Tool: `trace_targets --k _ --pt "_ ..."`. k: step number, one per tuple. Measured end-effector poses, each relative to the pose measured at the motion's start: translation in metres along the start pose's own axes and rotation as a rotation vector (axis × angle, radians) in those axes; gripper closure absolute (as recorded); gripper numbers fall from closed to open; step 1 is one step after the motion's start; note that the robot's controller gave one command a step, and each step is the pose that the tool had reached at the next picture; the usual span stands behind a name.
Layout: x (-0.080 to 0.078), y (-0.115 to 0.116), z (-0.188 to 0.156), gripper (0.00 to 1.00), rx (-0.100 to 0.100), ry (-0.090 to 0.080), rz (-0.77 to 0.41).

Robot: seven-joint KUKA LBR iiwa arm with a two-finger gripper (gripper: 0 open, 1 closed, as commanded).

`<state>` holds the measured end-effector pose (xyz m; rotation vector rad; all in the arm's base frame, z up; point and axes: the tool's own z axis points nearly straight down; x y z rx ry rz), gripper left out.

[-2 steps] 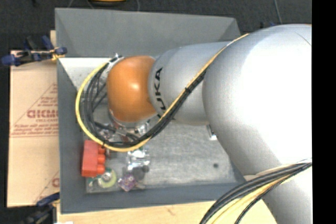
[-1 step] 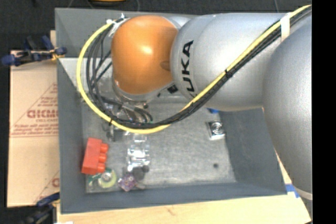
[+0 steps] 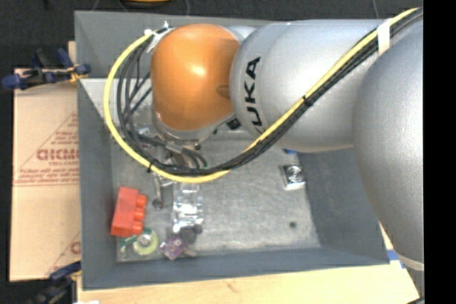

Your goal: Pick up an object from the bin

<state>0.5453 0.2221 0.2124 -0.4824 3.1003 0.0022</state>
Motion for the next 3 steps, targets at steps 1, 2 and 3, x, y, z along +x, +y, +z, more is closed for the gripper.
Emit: trace_targets --k 1,2,3 --pt "-0.015 -0.010 0.133 0.00 0.001 0.006 0.115" --pt "-0.016 -0.010 0.129 1.00 0.001 0.002 0.117" --pt "-0.038 -0.028 -0.055 1.00 0.002 -0.010 0.123"
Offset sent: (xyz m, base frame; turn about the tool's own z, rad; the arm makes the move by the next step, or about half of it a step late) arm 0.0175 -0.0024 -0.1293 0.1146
